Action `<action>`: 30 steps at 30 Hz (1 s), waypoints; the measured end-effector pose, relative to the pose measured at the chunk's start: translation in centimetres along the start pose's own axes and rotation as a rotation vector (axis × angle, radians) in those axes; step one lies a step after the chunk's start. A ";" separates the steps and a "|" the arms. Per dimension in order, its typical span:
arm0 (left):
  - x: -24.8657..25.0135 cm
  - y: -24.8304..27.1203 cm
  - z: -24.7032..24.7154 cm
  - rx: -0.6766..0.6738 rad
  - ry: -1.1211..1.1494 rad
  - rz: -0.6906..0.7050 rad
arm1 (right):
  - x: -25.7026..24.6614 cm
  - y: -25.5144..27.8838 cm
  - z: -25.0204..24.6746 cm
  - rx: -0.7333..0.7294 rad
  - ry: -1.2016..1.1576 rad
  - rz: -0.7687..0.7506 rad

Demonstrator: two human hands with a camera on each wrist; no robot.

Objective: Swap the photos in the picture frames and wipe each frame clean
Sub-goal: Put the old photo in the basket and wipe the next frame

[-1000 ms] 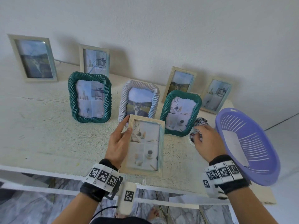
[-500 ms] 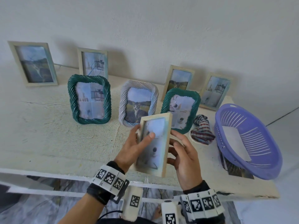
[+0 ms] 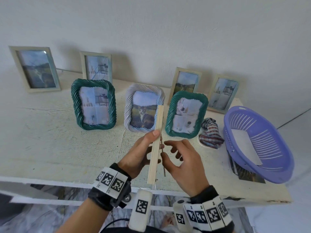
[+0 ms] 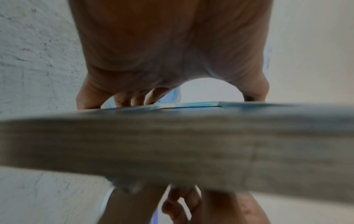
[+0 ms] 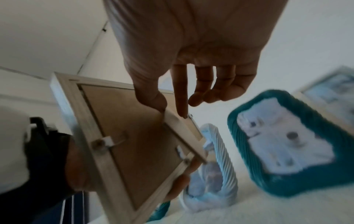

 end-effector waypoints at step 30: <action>6.5 -0.2 0.8 -0.085 -0.079 -0.193 | 3.1 -2.9 -5.6 -0.189 -1.103 0.692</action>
Point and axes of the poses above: each hand's wrist, its own y-axis away from the middle knuckle, its own z-axis out of the palm, x = y × z, the point moved 1 cm from there along -y, towards the middle knuckle, and after that the axes turned 1 degree about -y, right-handed, at the moved point
